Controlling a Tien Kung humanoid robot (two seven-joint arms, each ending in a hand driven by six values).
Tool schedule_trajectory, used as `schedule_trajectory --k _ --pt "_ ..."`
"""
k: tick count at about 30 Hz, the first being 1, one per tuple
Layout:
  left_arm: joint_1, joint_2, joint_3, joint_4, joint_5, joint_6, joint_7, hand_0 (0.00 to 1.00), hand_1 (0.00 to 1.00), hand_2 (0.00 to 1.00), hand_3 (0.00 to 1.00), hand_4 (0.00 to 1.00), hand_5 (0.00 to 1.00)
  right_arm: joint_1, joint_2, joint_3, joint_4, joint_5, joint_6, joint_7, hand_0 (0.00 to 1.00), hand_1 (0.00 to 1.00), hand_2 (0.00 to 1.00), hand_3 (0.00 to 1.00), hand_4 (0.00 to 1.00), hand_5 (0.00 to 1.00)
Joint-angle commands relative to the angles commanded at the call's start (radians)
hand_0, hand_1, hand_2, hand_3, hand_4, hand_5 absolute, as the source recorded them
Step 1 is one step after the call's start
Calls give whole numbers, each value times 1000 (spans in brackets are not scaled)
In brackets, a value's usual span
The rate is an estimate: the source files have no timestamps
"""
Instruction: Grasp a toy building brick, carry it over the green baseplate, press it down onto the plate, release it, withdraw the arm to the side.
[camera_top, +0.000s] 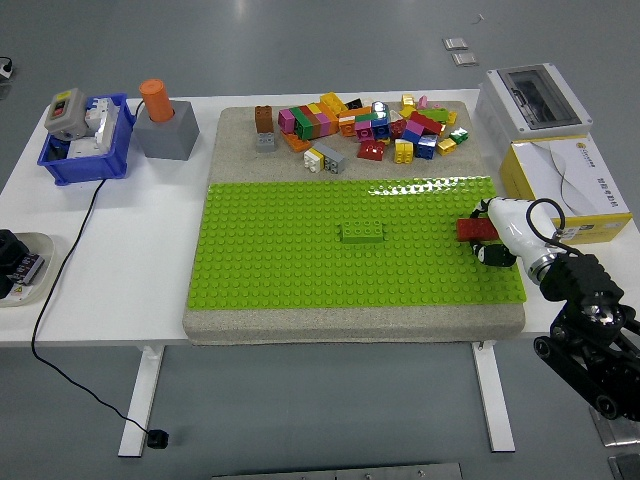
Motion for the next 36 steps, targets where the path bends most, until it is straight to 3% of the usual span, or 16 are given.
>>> schedule_trajectory --k 9,16,18,19,27,36 --pt "0 0 -2 0 2 0 0 658 614 600 705 720 160 12 -8 -11 15 5 -6 8 720 731 755 521 629 158" --pt "-1 0 -3 0 4 -2 0 658 614 599 704 721 160 62 -1 -63 11 44 8 12 719 730 755 518 646 162" --pt "-2 1 -3 0 4 -2 -1 658 614 599 704 721 160 87 13 -93 4 66 14 13 719 730 755 518 646 162" --pt "-3 1 -3 0 5 -2 -2 658 614 599 704 721 160 96 20 -104 -1 72 16 14 717 730 756 536 596 132" --pt "-8 3 2 0 2 -5 -4 658 615 599 702 722 163 163 98 -170 -70 109 26 16 716 729 759 539 594 134" --pt "-7 5 2 0 0 -6 -2 658 614 601 704 724 166 173 123 -175 -106 115 26 18 715 734 761 559 593 137"
